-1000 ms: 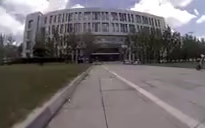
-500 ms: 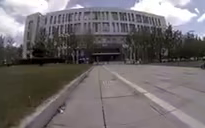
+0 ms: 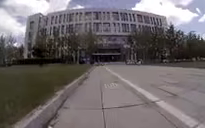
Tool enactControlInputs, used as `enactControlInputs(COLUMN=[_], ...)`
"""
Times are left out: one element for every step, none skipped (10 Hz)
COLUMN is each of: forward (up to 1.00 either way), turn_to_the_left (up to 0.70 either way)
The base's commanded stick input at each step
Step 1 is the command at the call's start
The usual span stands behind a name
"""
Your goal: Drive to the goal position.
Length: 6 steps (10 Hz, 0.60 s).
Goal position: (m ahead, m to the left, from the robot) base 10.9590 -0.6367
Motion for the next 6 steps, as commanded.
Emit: enactControlInputs(forward=[0.7,0.7,0.7,0.7,0.7,0.7], turn_to_the_left=[-0.02,-0.01,0.0,-0.02,-0.02,-0.02])
